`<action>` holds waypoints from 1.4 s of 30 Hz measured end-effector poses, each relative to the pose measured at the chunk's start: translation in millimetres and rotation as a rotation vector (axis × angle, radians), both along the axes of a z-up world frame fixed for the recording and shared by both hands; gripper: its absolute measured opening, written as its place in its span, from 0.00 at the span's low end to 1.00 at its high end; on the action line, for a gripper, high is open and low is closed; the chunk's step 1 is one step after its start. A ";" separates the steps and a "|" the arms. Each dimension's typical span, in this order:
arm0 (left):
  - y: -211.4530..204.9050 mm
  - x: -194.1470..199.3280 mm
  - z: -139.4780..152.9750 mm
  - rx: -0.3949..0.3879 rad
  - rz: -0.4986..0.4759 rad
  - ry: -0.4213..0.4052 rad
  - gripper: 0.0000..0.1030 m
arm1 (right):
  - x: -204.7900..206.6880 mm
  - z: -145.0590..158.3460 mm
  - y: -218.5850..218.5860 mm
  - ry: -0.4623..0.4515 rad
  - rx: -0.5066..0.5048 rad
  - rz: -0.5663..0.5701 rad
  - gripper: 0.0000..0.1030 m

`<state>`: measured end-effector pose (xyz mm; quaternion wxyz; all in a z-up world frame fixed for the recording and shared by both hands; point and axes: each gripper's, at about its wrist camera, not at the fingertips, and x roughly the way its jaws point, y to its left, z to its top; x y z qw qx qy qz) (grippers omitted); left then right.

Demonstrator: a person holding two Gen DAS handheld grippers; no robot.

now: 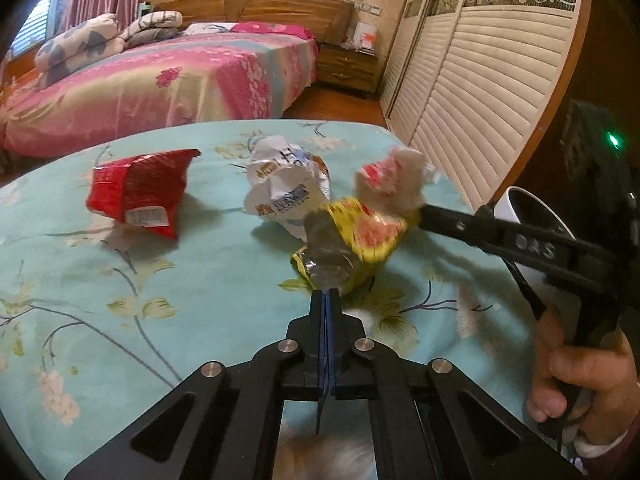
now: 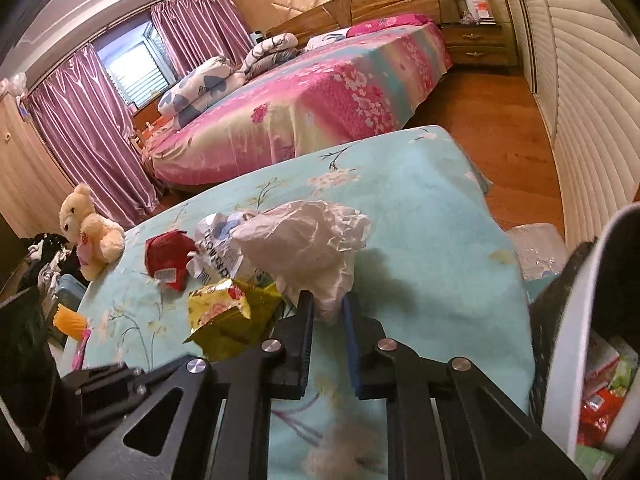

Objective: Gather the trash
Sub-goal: 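Grasp the yellow snack bag with the left tool while the right grasps the crumpled white tissue, then carry the yellow bag and white tissue toward the bin with both tools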

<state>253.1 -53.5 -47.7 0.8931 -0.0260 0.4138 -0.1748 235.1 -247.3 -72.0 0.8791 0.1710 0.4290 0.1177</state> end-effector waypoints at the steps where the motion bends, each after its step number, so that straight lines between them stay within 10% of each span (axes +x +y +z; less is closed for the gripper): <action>1: 1.5 -1.5 0.9 -0.003 0.008 -0.003 0.00 | -1.8 1.0 -1.2 -0.002 -0.001 -0.001 0.14; 9: -10.6 0.0 -0.4 -0.002 -0.039 0.007 0.21 | -29.1 11.3 -11.4 -0.030 -0.014 -0.022 0.14; 15: -24.8 13.2 -2.9 0.039 -0.076 0.004 0.21 | -31.7 10.4 -21.4 -0.021 -0.003 -0.048 0.14; 19: -32.2 13.1 -2.7 0.048 -0.113 -0.007 0.00 | -34.8 13.1 -23.9 -0.025 0.003 -0.055 0.14; 42: -10.3 -41.2 20.9 -0.040 -0.082 -0.037 0.00 | -82.6 30.3 -23.5 -0.058 0.027 -0.058 0.14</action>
